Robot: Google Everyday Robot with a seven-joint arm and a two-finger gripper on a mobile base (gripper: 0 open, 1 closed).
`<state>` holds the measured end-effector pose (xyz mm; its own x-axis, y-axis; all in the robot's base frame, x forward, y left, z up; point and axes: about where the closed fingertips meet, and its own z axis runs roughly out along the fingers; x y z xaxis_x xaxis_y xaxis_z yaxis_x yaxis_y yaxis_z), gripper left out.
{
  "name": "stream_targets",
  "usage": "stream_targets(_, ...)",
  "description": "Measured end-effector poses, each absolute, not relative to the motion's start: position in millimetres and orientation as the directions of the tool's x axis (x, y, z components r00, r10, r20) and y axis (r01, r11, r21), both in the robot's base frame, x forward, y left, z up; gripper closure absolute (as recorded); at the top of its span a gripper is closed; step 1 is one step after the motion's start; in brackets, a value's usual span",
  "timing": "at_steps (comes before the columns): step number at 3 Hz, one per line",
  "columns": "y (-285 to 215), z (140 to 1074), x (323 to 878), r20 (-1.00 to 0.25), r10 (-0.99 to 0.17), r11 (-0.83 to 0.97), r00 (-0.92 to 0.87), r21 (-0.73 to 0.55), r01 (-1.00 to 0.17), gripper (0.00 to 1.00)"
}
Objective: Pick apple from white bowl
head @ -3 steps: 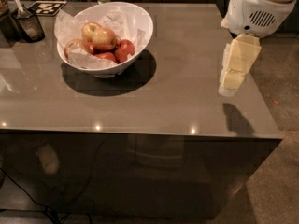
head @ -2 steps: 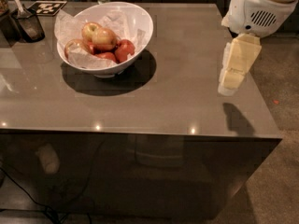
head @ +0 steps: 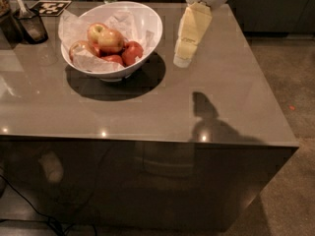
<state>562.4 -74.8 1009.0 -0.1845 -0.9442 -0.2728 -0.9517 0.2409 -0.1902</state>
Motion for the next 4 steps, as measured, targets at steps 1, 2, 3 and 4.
stream_targets(1, -63, 1018, 570, -0.304, -0.939, 0.235, -0.162, -0.221, -0.947, 0.00)
stream_targets(2, -54, 1018, 580, -0.343, -0.925, 0.250, -0.162, -0.230, -0.940, 0.00)
stream_targets(3, -27, 1019, 609, -0.366, -0.916, 0.257, -0.165, -0.220, -0.941, 0.00)
stream_targets(4, 1, 1020, 640, -0.370, -0.915, 0.255, -0.162, -0.217, -0.942, 0.00)
